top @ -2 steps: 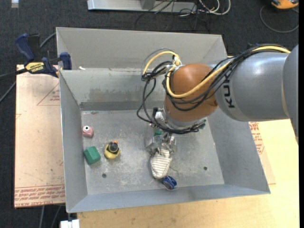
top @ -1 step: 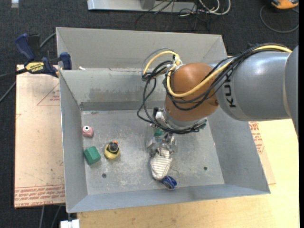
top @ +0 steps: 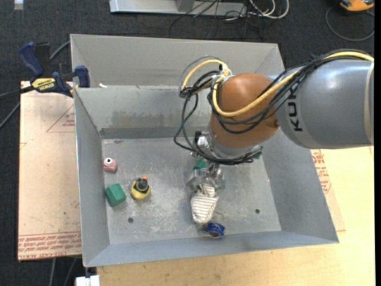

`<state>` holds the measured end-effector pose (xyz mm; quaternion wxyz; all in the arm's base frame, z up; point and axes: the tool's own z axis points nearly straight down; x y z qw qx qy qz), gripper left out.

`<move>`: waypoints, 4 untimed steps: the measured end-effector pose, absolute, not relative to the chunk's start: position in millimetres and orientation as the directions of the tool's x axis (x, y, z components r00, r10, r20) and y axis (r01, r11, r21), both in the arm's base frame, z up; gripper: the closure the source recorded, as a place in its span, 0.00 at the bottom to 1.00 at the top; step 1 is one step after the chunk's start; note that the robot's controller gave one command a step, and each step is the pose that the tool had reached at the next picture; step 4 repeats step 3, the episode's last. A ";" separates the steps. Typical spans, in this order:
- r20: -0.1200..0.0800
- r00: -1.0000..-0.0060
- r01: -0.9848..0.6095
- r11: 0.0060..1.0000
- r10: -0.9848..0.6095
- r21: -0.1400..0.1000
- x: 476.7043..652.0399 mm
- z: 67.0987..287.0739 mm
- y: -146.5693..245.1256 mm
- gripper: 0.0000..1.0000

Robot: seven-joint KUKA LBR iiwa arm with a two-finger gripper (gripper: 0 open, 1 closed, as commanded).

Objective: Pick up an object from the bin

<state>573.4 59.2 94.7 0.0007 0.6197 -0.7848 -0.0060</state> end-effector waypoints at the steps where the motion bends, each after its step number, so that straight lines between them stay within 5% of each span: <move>1: -0.009 -0.232 -0.973 0.232 -0.973 0.002 575.8 125.9 59.2 1.00; 4: -0.010 -0.235 -0.972 0.235 -0.972 0.000 576.5 153.8 59.6 1.00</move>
Offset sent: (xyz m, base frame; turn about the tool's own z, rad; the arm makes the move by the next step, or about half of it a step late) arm 0.0000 0.0000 0.0432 0.0000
